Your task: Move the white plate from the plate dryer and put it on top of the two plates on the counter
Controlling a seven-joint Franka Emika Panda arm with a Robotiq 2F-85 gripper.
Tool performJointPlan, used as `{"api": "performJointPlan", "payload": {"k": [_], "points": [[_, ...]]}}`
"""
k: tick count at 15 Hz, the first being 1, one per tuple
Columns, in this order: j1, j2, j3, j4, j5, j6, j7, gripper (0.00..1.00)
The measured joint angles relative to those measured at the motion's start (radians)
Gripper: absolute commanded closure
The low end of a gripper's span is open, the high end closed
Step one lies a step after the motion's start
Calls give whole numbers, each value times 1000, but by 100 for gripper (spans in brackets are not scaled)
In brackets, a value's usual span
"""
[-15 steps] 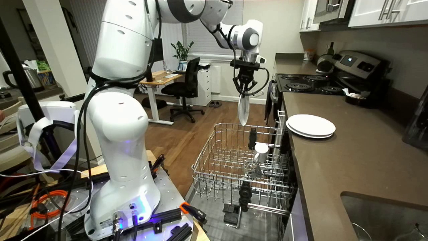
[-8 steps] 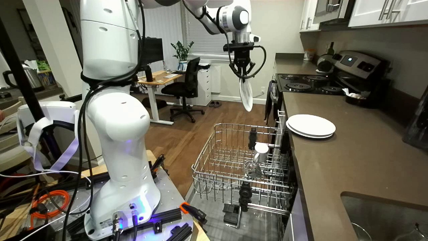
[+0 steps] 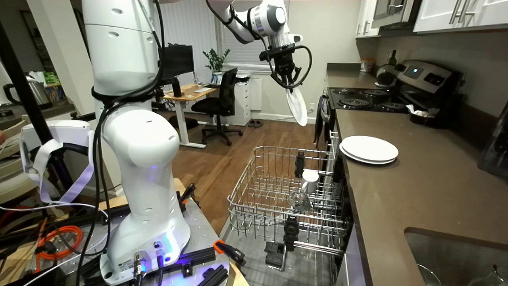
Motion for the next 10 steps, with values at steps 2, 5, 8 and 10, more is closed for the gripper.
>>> {"api": "performJointPlan", "payload": {"k": [2, 5, 8, 10], "points": [[0, 0, -4, -11, -38, 17, 29, 94], [-1, 0, -13, -18, -85, 27, 70, 94], [-2, 0, -22, -18, -140, 32, 115, 94], [-2, 1, -28, -18, -178, 34, 148, 94]]}}
